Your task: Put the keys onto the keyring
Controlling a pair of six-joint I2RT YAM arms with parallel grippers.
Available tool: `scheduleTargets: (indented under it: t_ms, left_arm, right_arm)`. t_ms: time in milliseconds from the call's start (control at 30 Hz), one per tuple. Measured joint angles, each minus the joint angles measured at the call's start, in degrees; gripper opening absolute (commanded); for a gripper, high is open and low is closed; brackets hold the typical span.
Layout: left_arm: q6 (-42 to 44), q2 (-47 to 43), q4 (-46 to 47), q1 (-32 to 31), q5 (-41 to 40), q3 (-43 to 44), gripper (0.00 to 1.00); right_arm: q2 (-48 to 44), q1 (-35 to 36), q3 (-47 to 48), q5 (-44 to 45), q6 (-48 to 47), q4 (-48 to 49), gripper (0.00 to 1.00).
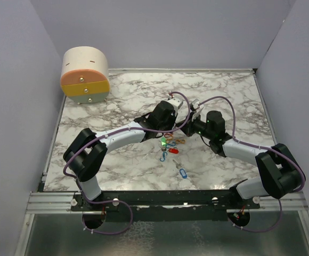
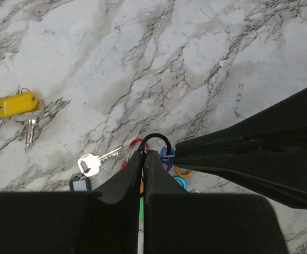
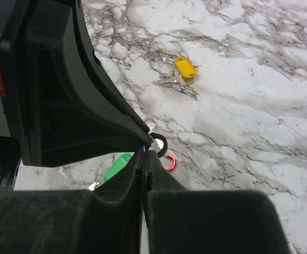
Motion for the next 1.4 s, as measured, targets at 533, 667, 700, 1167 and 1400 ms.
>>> scheduleTargets:
  t_ms: [533, 667, 700, 1167, 1400]
  left_arm:
    - [0.0, -0.2, 0.0, 0.0, 0.0, 0.0, 0.0]
    - [0.1, -0.5, -0.1, -0.1, 0.0, 0.0, 0.0]
    - [0.1, -0.7, -0.1, -0.1, 0.0, 0.0, 0.0]
    - [0.7, -1.0, -0.3, -0.3, 0.0, 0.0, 0.0]
    - [1.2, -1.0, -1.4, -0.3, 0.0, 0.7, 0.0]
  right_arm:
    - [0.6, 0.0, 0.0, 0.0, 0.0, 0.0, 0.01]
    - [0.9, 0.0, 0.0, 0.0, 0.0, 0.0, 0.01]
    - [0.9, 0.0, 0.0, 0.1, 0.0, 0.0, 0.01]
    - [0.9, 0.1, 0.0, 0.6, 0.0, 0.0, 0.01]
    - [0.8, 0.1, 0.0, 1.3, 0.0, 0.1, 0.01]
